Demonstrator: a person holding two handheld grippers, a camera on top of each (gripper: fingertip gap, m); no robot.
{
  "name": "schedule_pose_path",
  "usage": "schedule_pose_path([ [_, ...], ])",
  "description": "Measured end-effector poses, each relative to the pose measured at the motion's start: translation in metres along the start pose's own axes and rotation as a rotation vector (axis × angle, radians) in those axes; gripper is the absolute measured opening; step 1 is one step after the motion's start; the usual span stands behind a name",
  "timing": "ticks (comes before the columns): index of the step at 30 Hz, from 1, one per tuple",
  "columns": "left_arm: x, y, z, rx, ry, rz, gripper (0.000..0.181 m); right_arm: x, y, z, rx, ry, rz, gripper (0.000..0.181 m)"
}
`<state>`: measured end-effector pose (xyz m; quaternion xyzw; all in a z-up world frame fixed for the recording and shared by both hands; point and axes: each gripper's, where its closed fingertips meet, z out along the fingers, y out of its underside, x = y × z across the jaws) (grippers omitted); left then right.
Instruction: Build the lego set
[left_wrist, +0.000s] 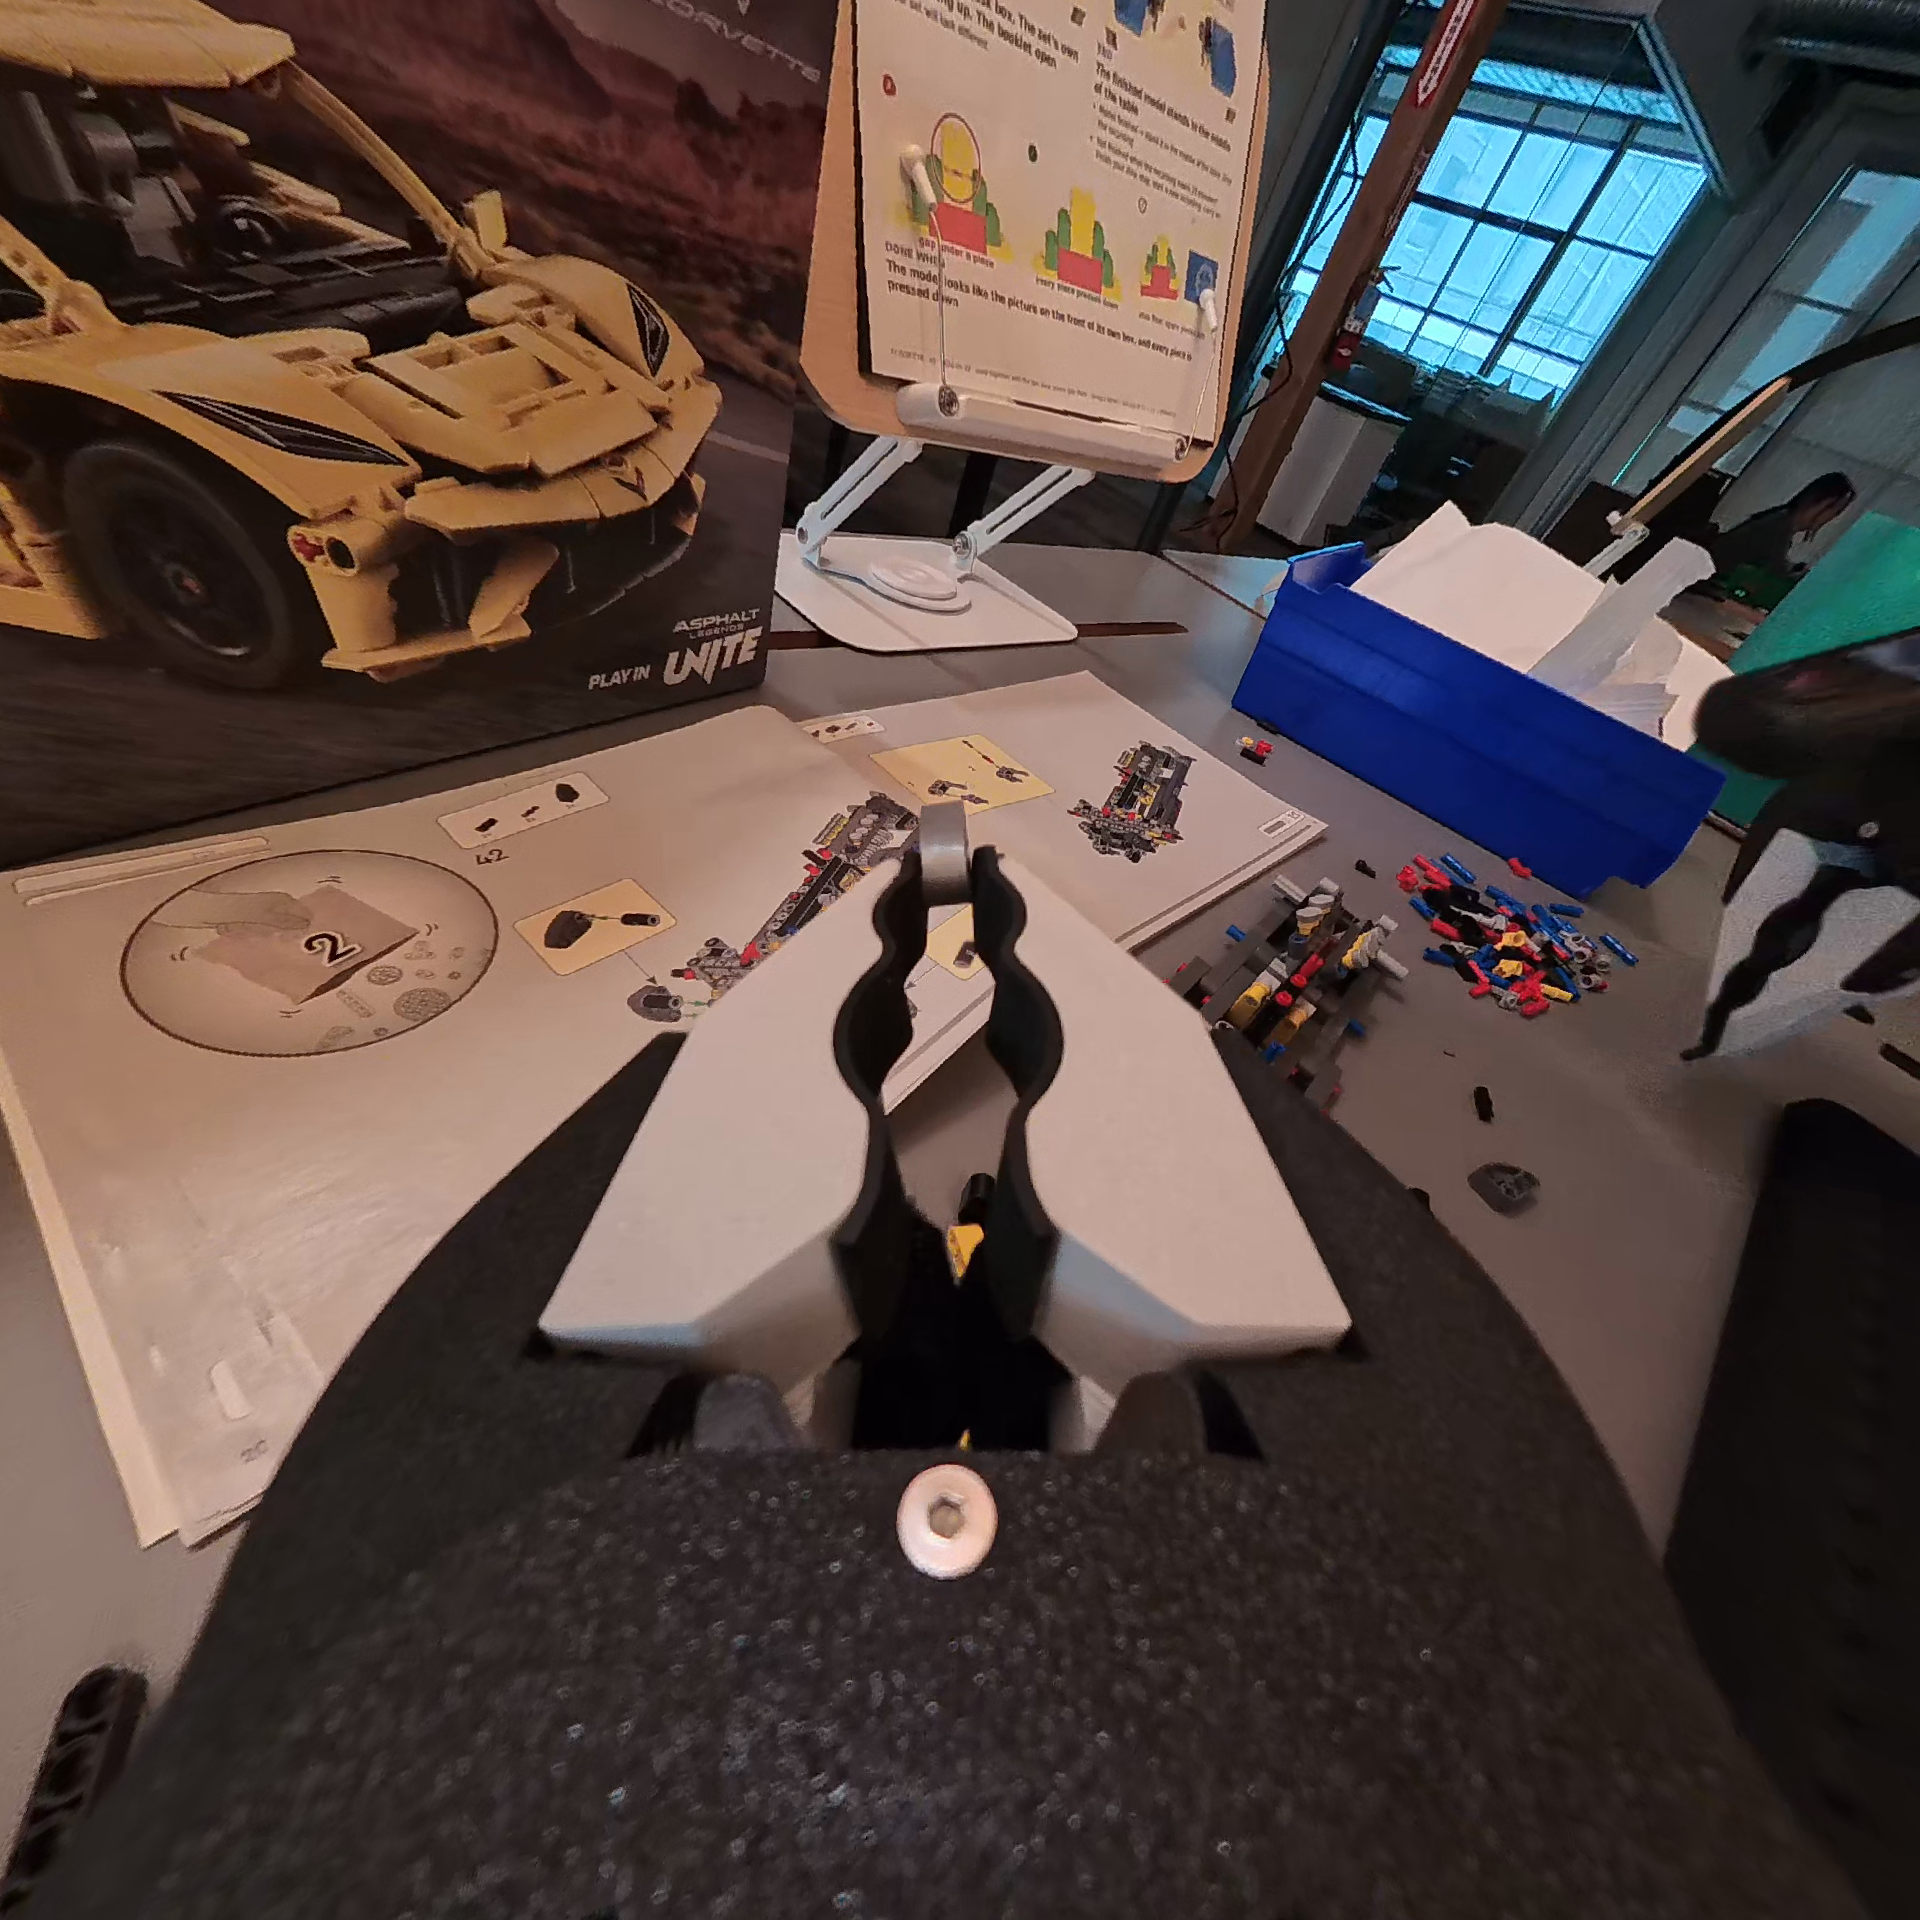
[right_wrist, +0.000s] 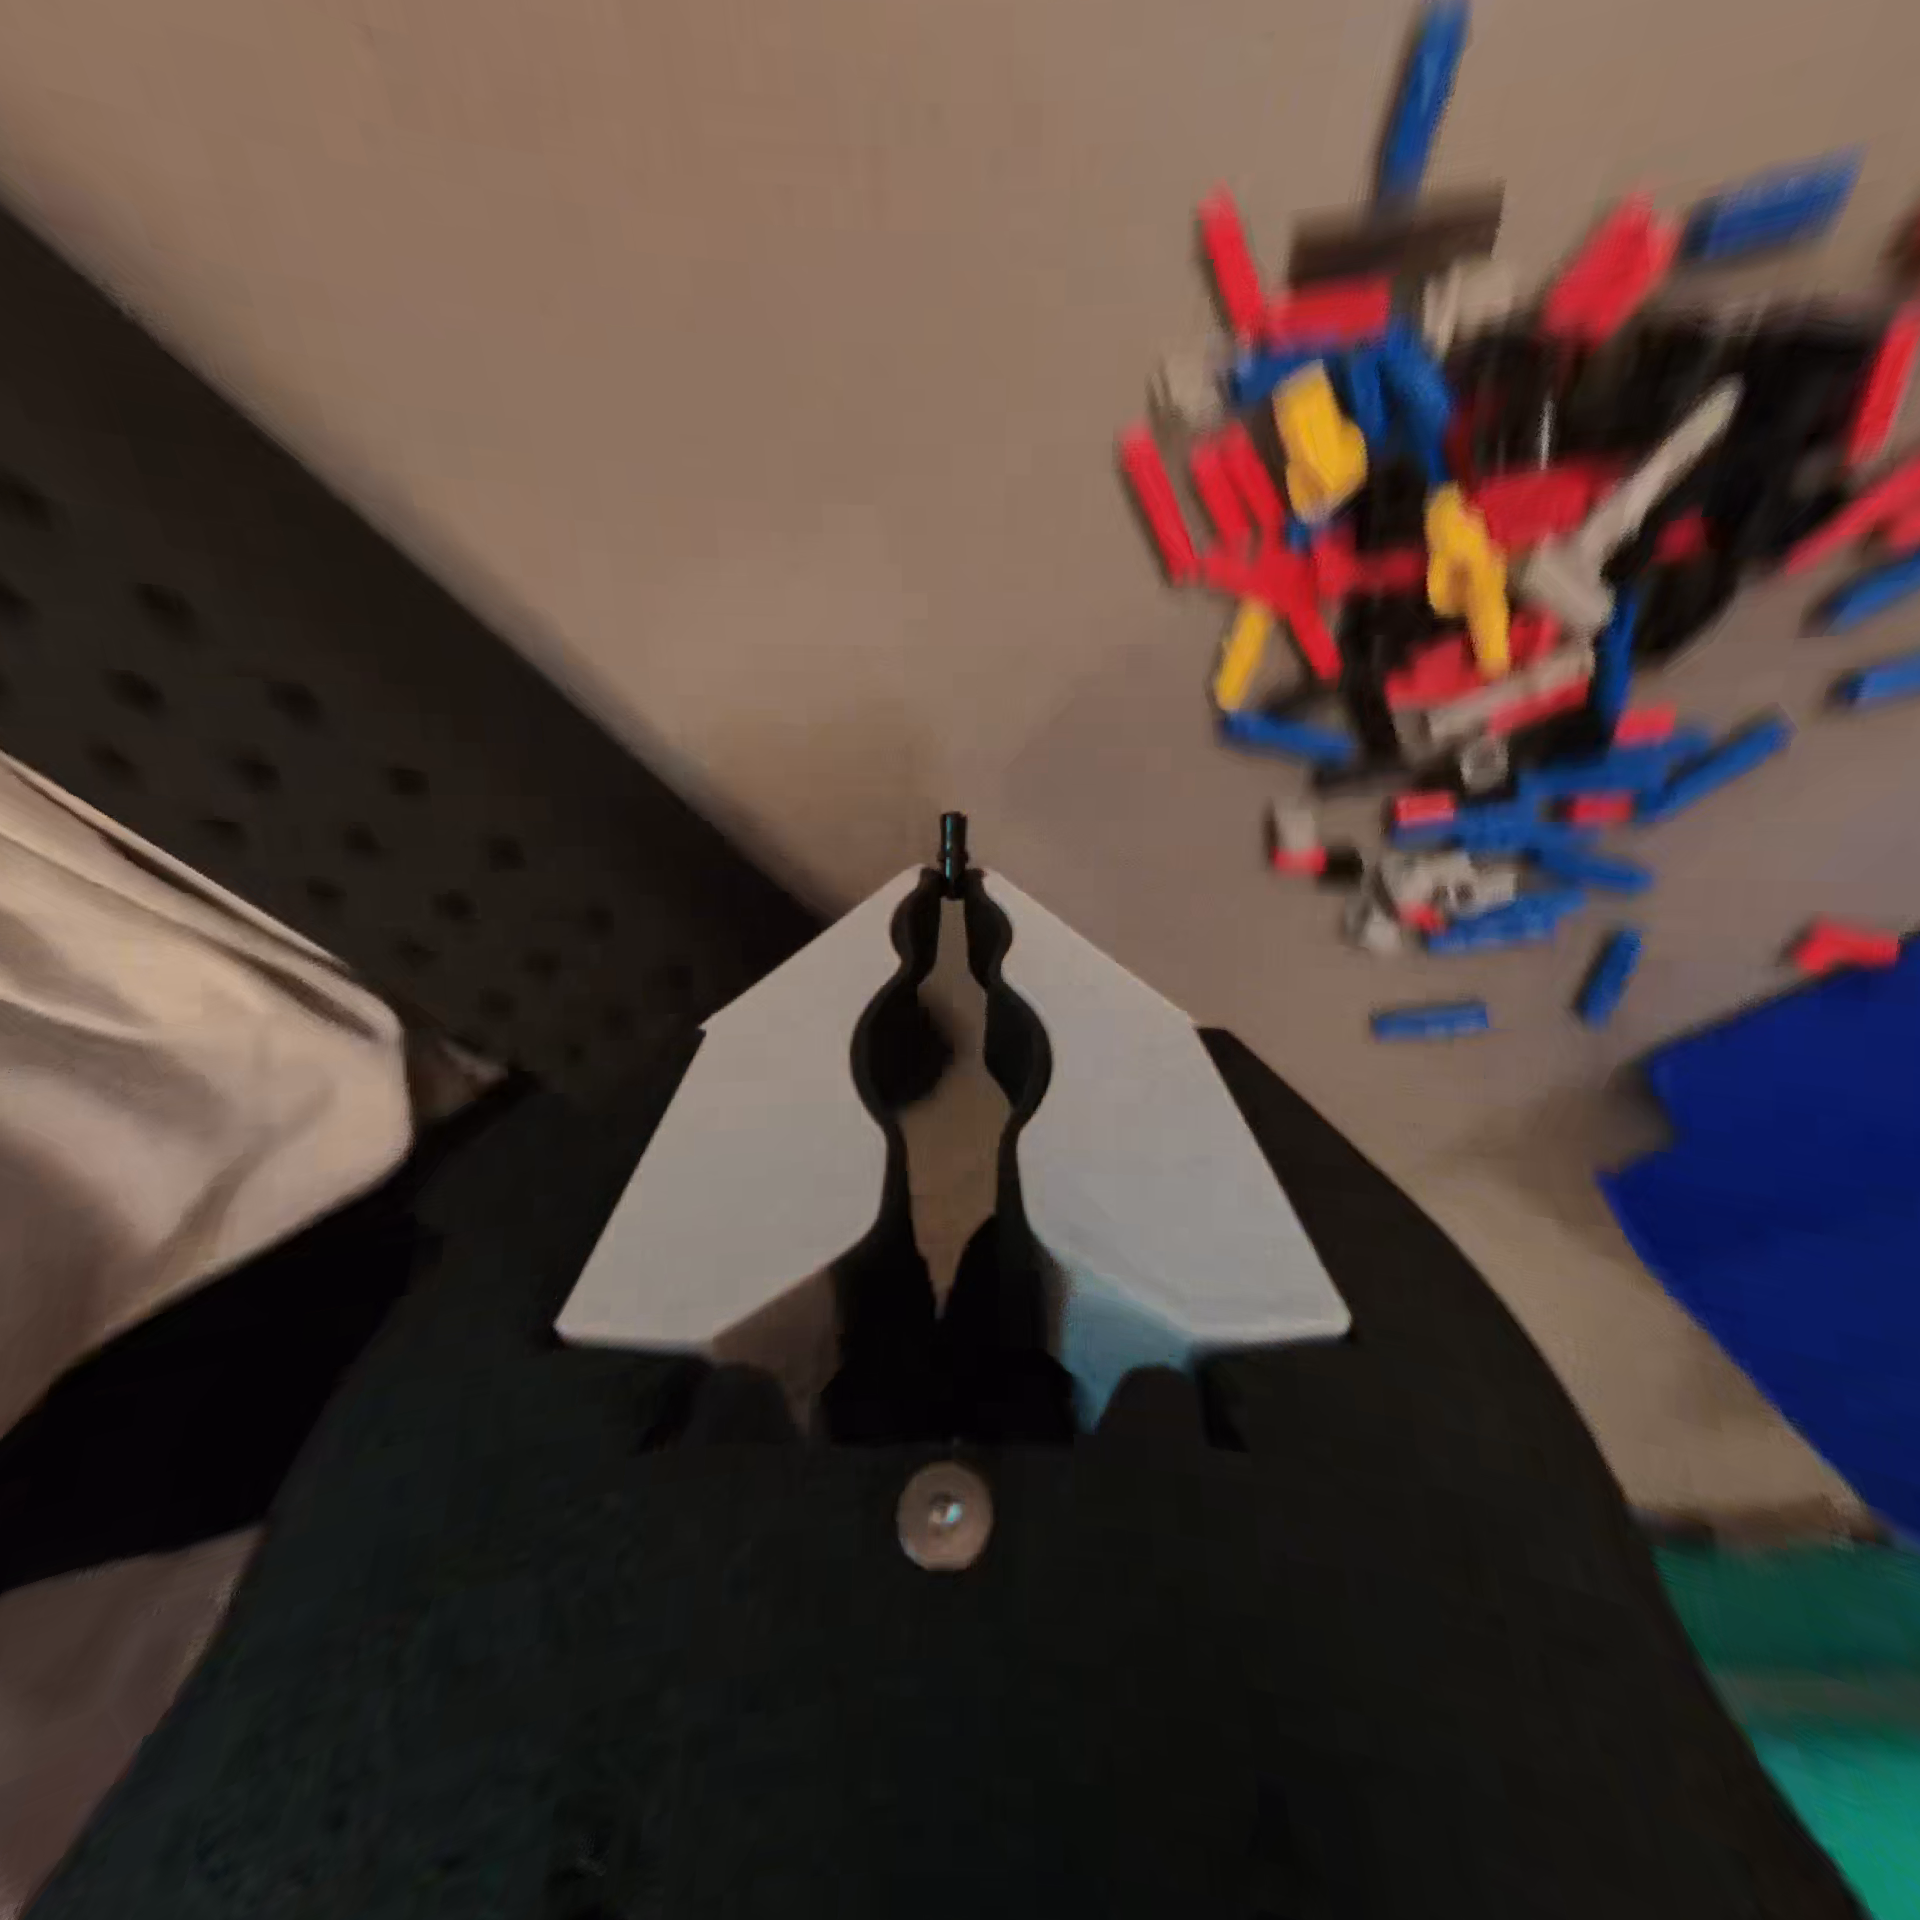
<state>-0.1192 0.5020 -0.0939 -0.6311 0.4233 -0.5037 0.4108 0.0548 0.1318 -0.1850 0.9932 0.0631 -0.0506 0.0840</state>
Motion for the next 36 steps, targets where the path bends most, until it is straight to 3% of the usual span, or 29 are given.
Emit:
schedule_pose_path([
  [4,-0.001,0.0,0.0,0.002,-0.001,-0.002,0.007,0.016,0.041,0.003,-0.287,0.029,0.028,0.003],
  [11,-0.001,-0.001,-0.001,0.001,0.002,-0.001,0.007,0.024,0.058,0.012,-0.525,0.037,0.057,0.003],
  [36,0.003,0.001,0.001,-0.01,0.012,0.017,0.007,0.034,0.054,0.018,-0.547,0.066,0.033,0.008],
])
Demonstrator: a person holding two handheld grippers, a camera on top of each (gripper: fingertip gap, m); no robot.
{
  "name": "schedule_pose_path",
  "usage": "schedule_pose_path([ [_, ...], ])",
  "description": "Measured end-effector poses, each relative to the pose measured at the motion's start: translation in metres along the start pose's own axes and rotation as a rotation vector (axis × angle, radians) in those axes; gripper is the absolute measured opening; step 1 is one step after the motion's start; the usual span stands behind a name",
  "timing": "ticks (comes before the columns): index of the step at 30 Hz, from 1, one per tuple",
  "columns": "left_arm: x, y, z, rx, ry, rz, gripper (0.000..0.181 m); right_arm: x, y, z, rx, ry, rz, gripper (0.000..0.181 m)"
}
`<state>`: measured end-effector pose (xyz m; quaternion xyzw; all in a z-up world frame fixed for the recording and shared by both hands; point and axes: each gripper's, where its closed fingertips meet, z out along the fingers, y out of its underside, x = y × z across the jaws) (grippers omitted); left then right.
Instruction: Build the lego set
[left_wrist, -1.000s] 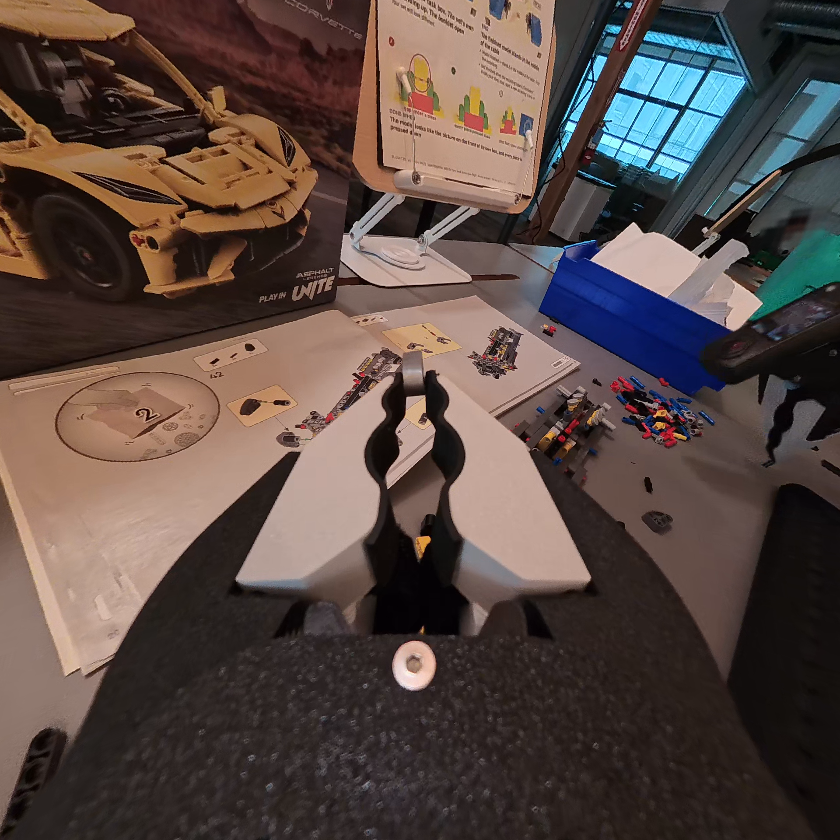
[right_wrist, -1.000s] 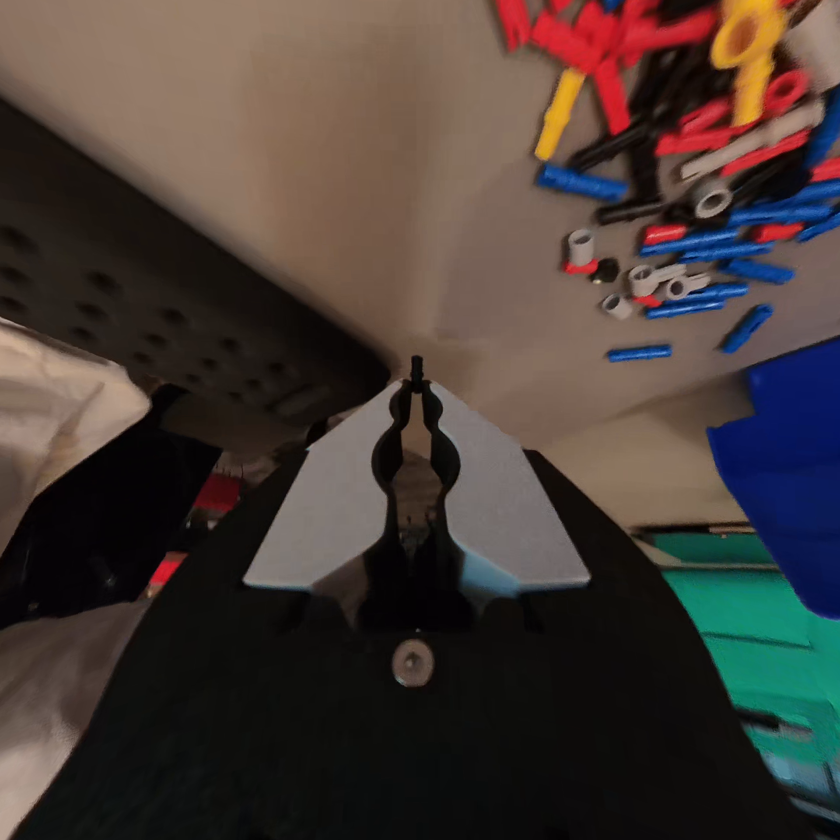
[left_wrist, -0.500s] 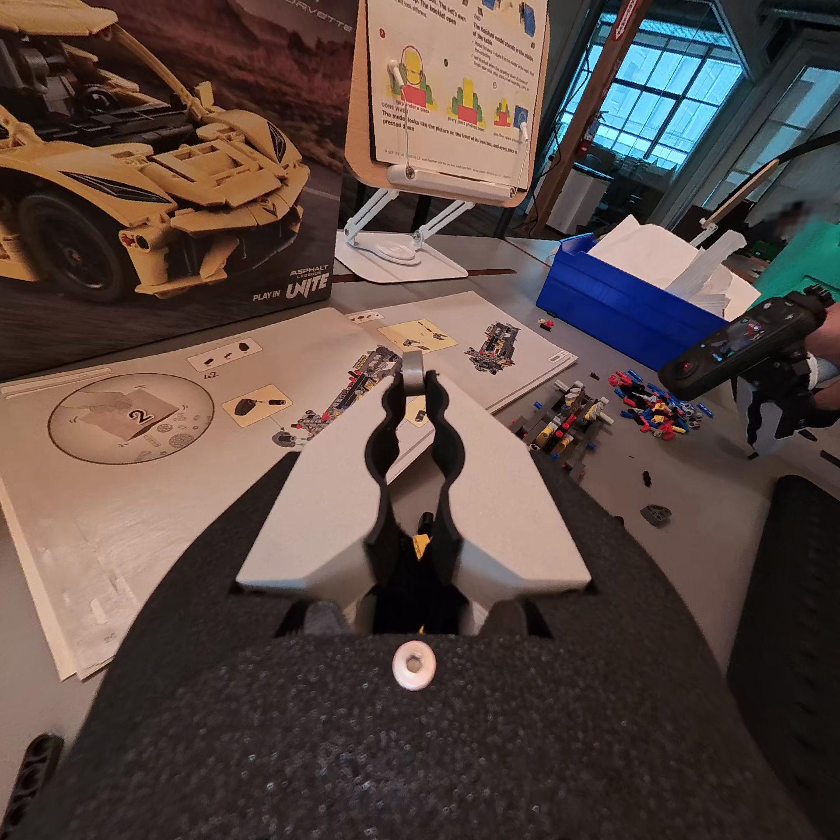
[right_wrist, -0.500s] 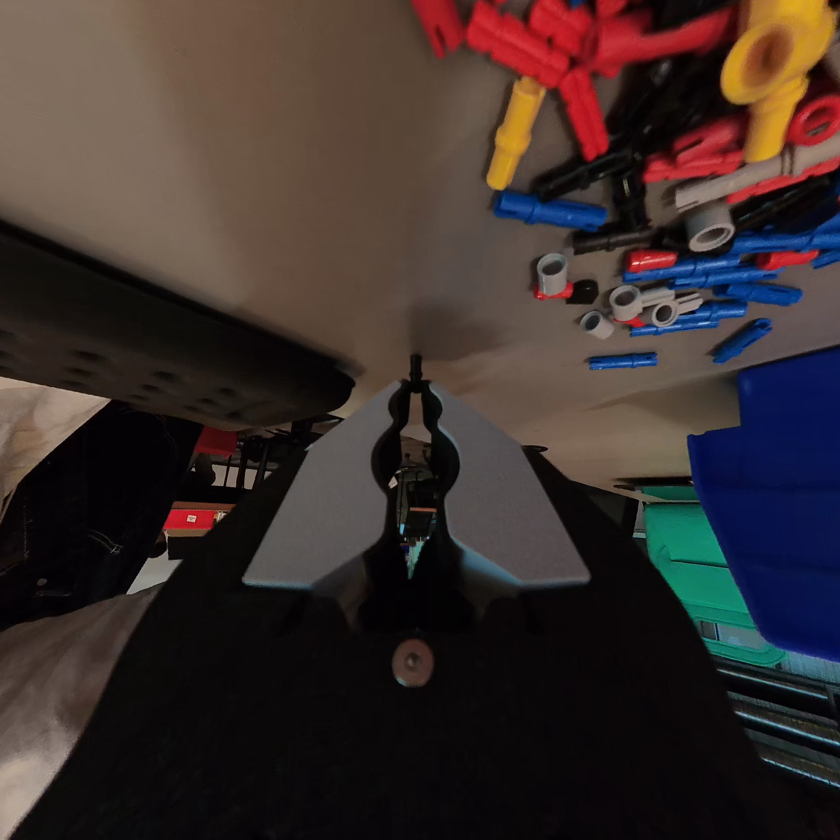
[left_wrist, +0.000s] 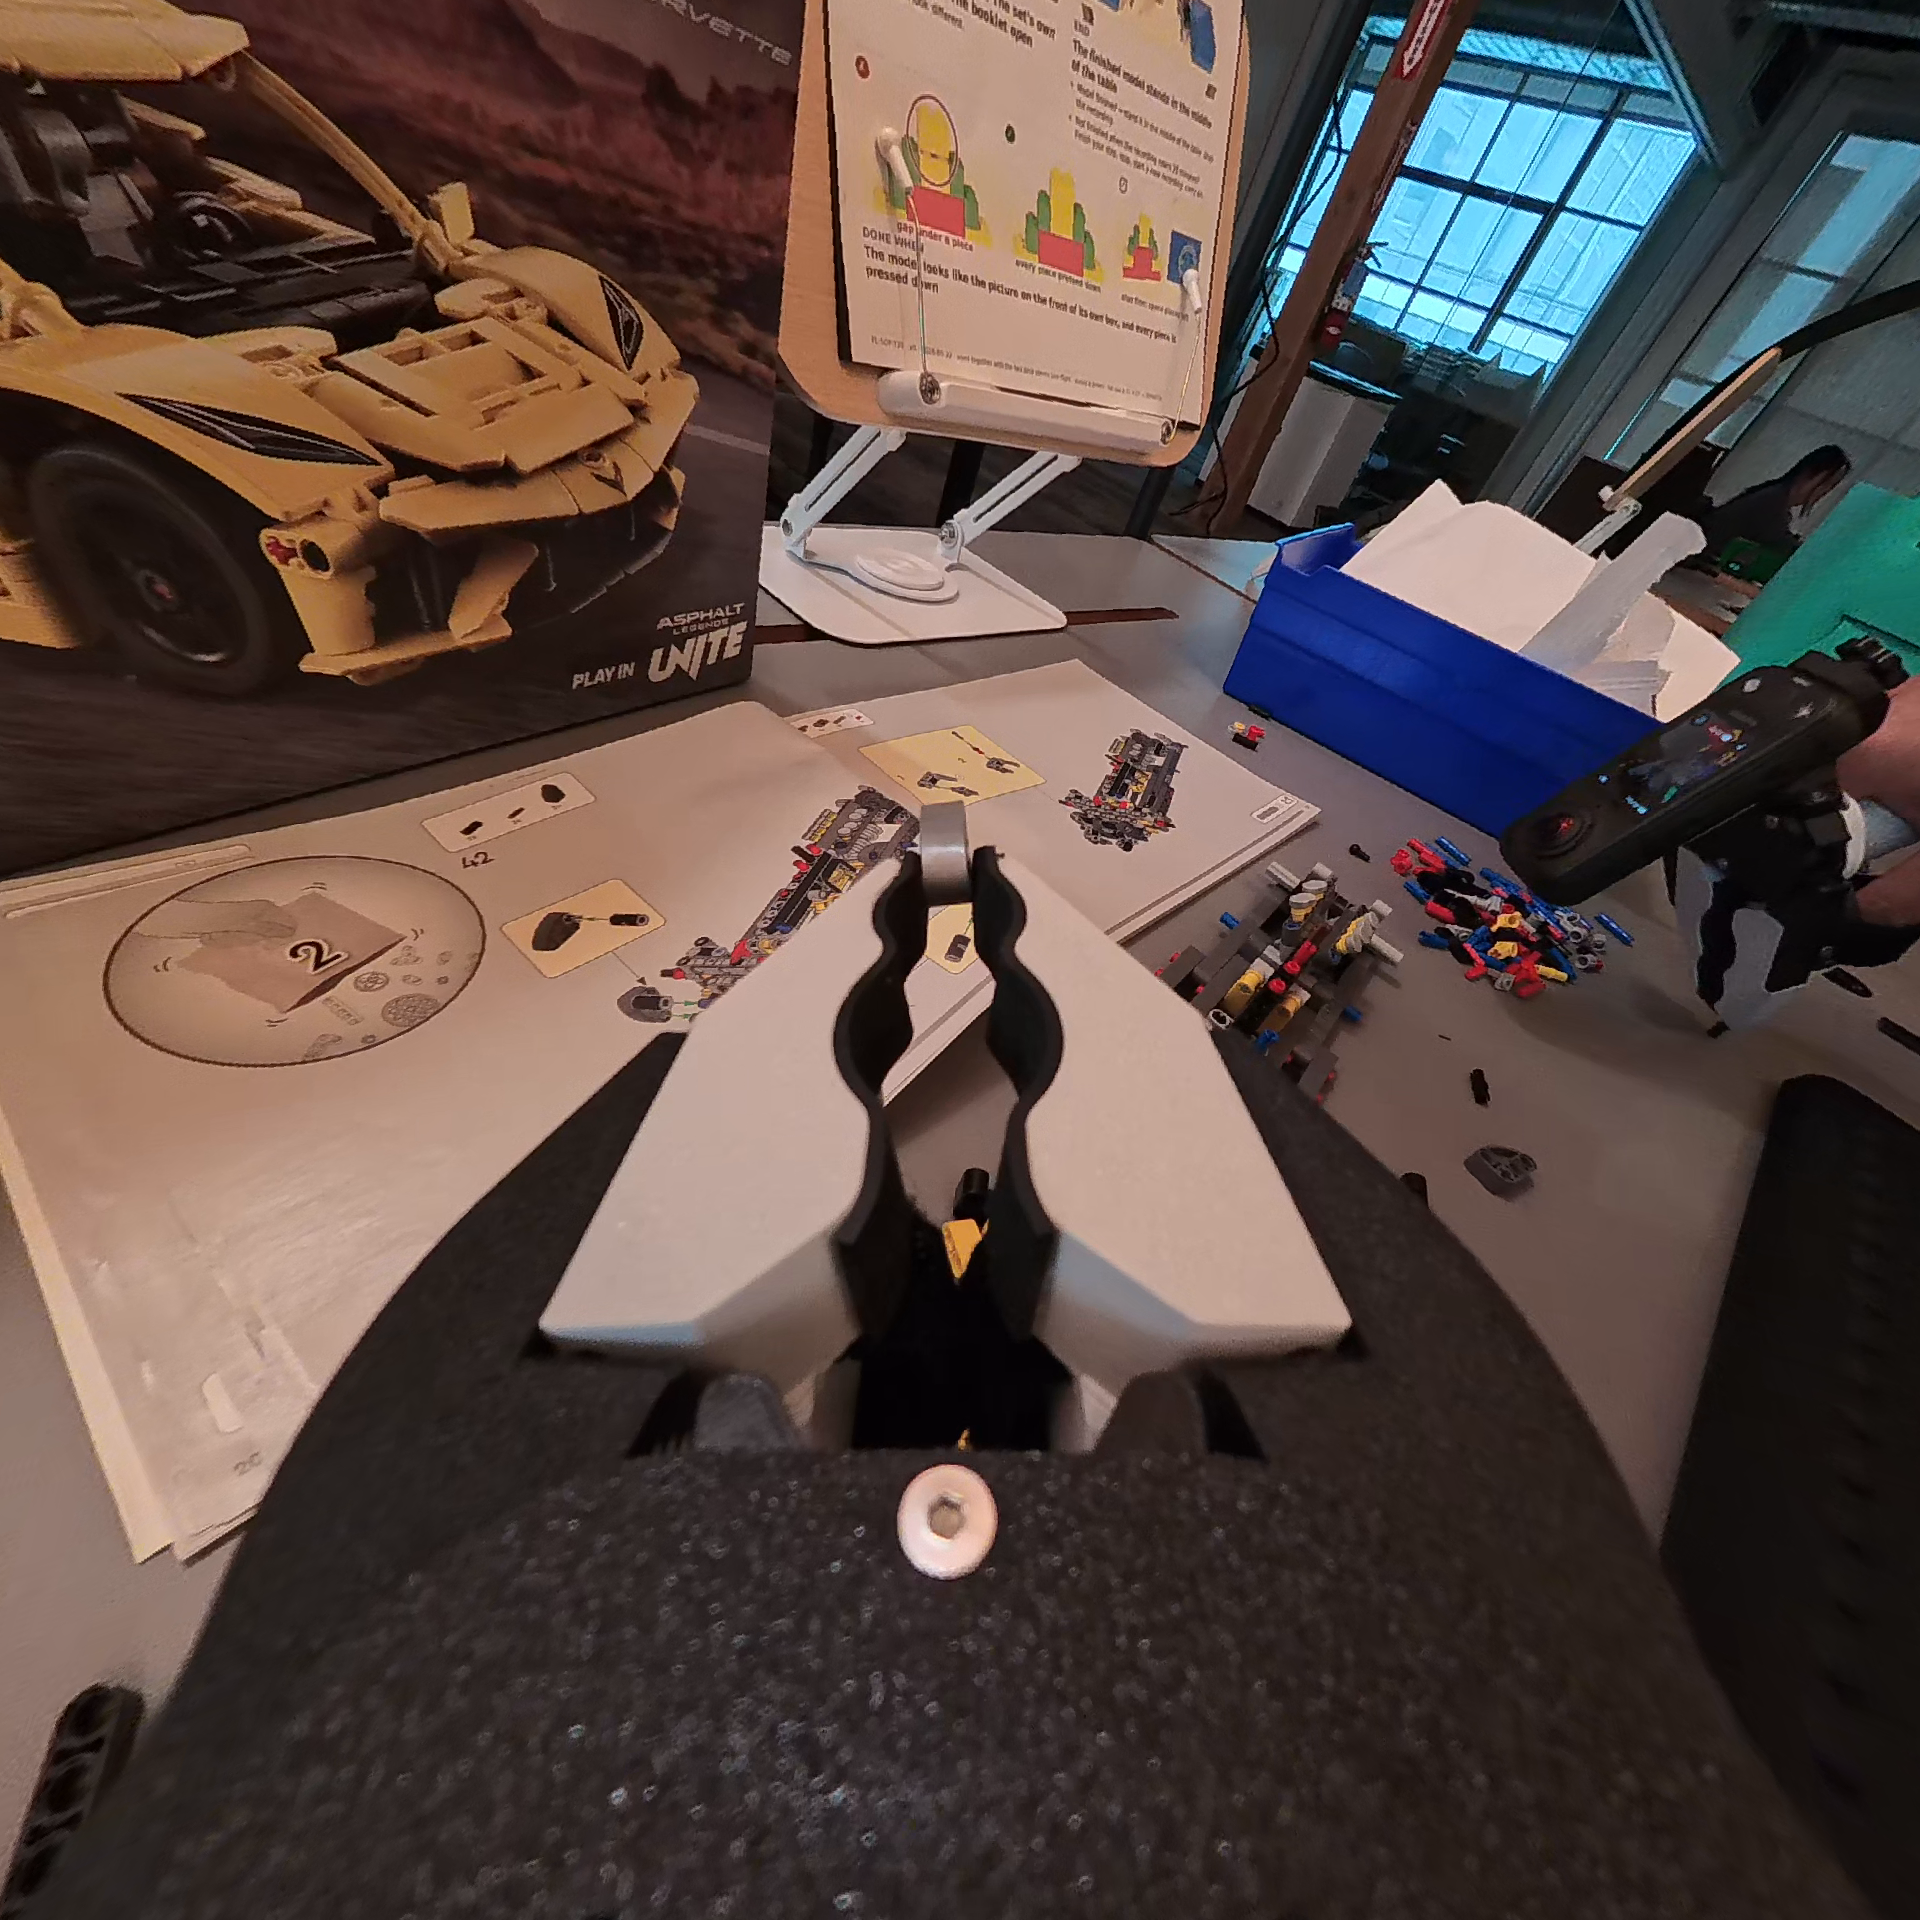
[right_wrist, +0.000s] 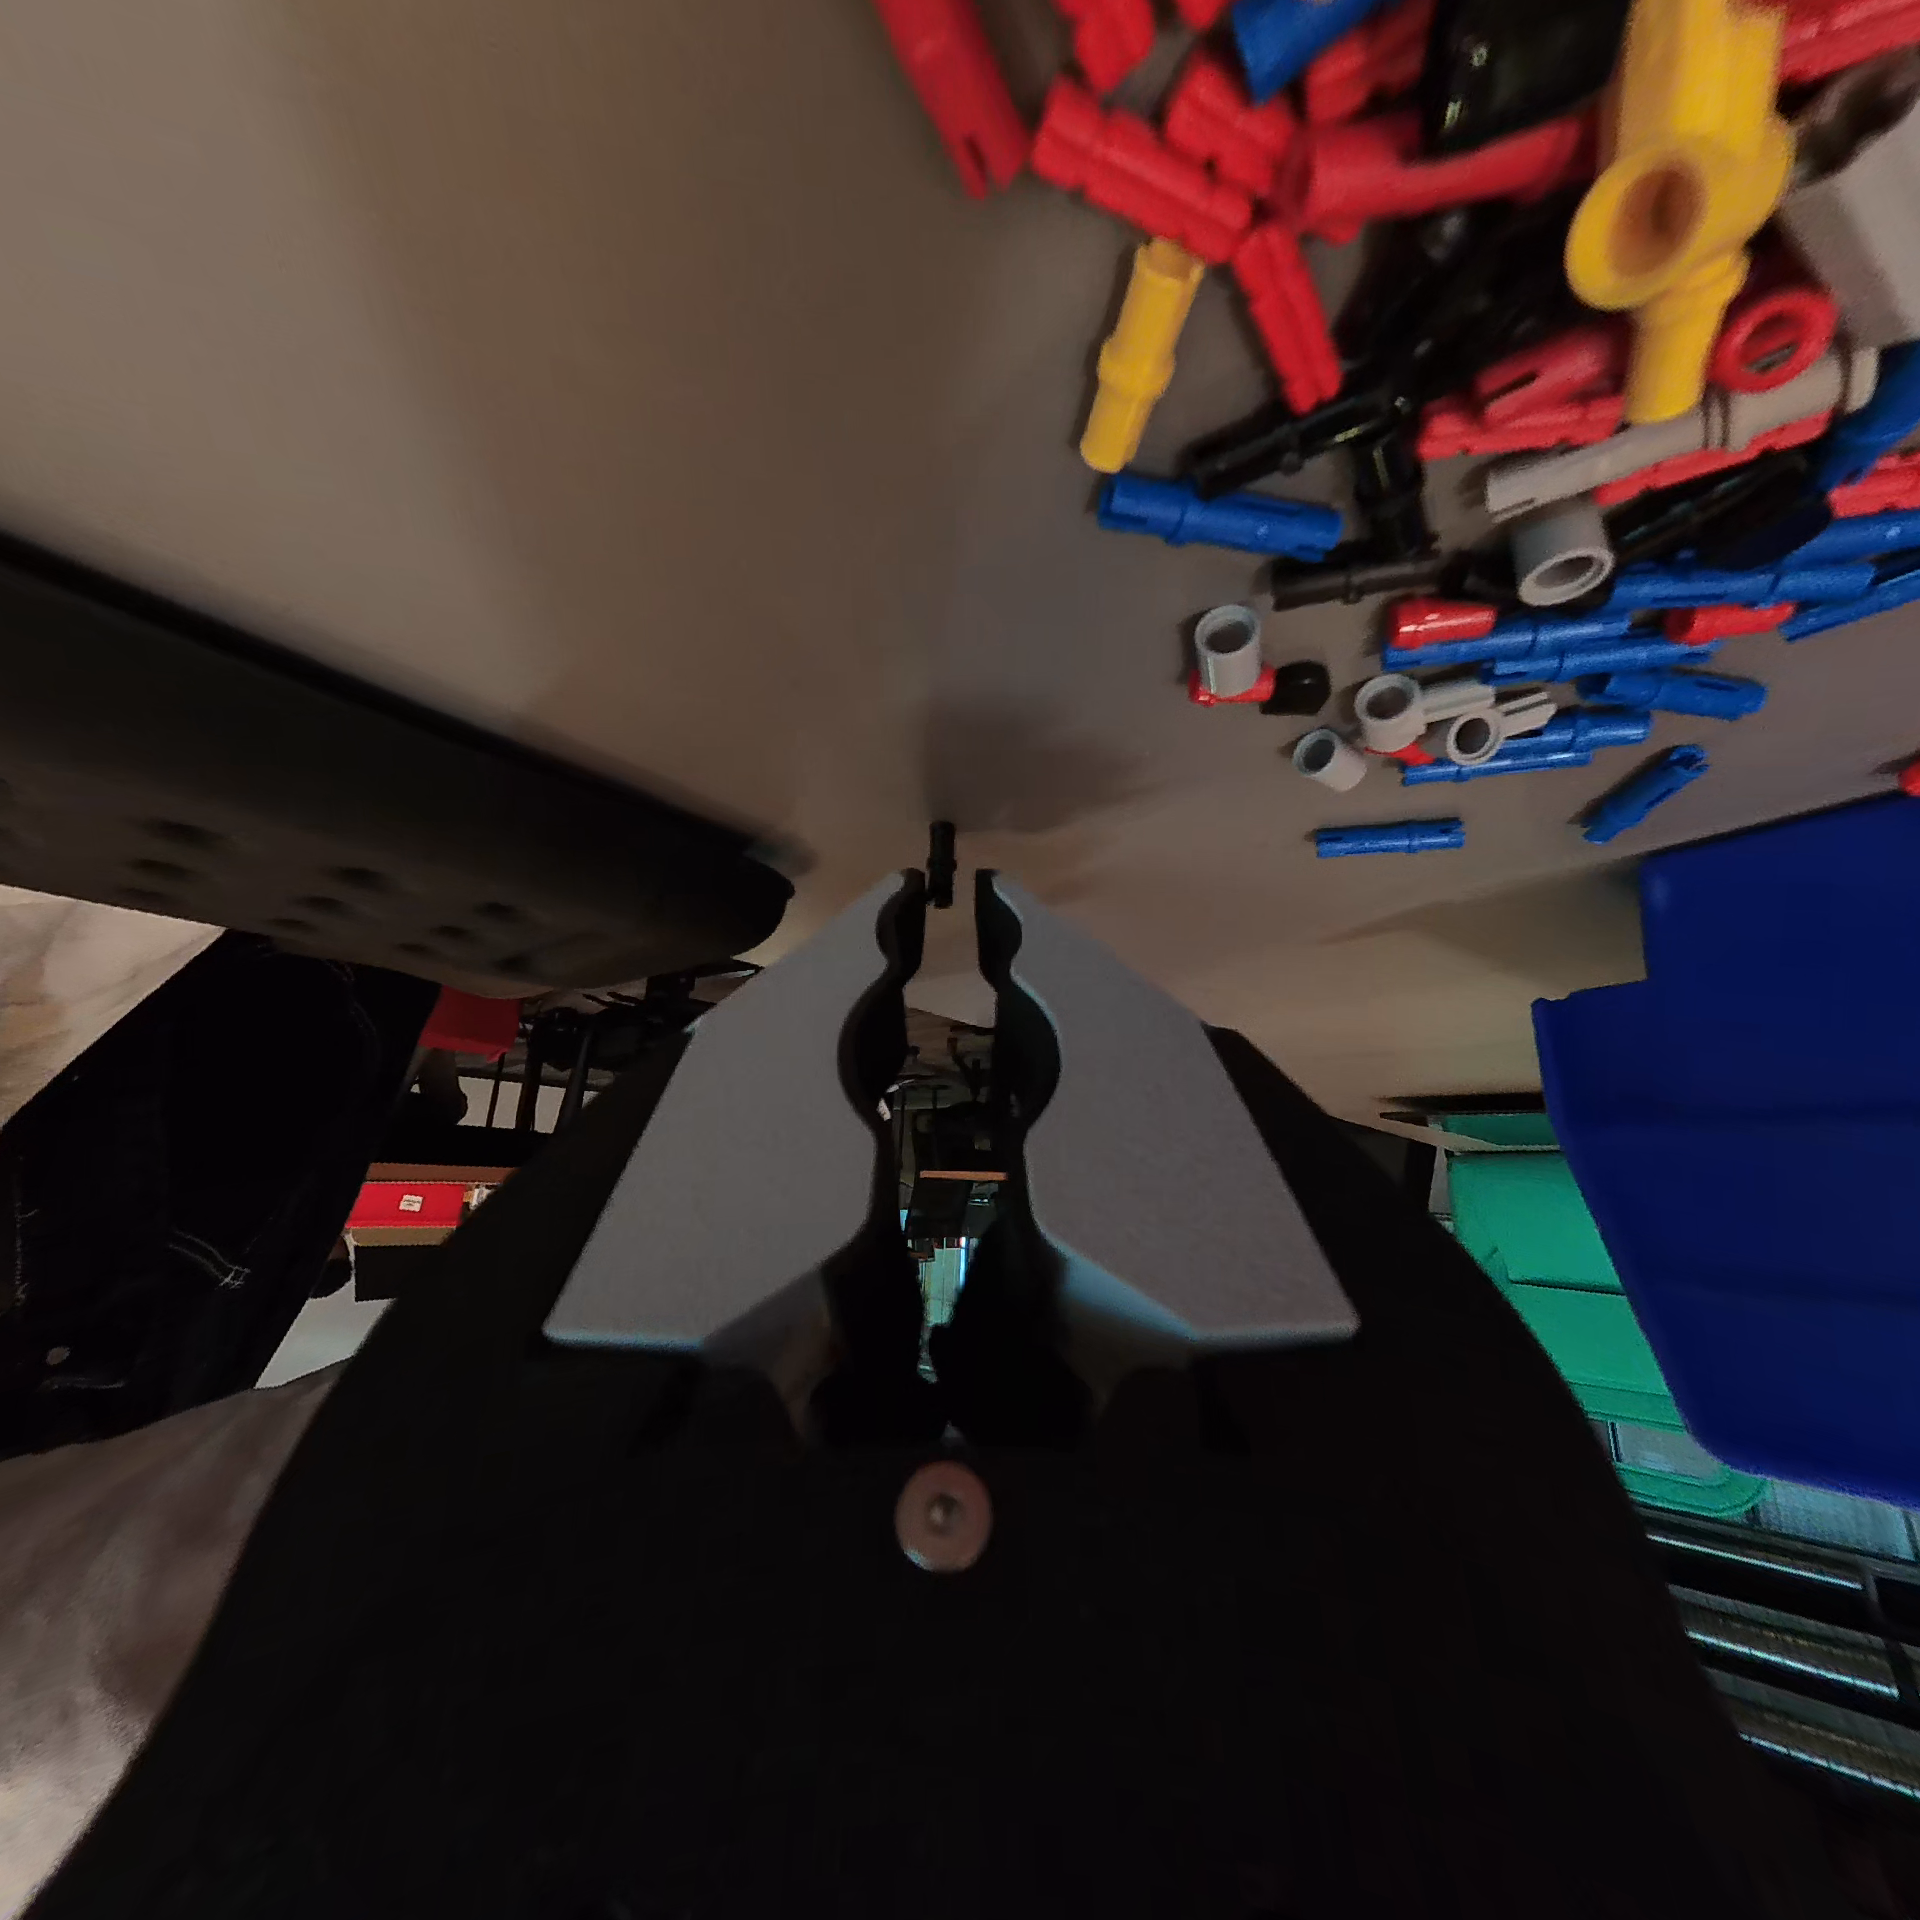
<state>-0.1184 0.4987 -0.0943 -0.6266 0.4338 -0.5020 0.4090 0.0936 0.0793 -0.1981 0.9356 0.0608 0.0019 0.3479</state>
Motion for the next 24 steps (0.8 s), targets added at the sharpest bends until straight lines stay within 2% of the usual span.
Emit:
schedule_pose_path([
  [5,0.0,0.0,0.0,-0.001,0.002,0.0,0.007,-0.002,0.0,0.003,0.007,-0.007,-0.013,0.01],
  [8,0.001,0.001,0.0,-0.003,0.003,-0.001,0.007,-0.003,-0.002,-0.002,0.09,0.001,-0.032,0.011],
  [10,0.0,0.001,0.0,-0.005,0.001,0.002,0.006,0.0,-0.003,-0.012,0.234,0.022,-0.032,0.015],
  [13,0.0,0.001,0.0,-0.001,-0.002,0.006,0.006,-0.009,-0.006,-0.031,0.574,-0.008,-0.039,0.016],
  [17,0.003,0.002,0.001,-0.006,0.006,0.011,0.007,0.009,0.01,-0.031,0.927,0.089,0.069,0.017],
  [21,0.005,0.004,0.003,-0.016,0.011,0.015,0.007,0.006,0.013,-0.016,1.102,0.021,0.161,0.015],
  [24,0.005,0.005,0.004,-0.02,0.012,0.017,0.007,-0.003,0.005,-0.008,1.111,-0.033,0.142,0.017],
])
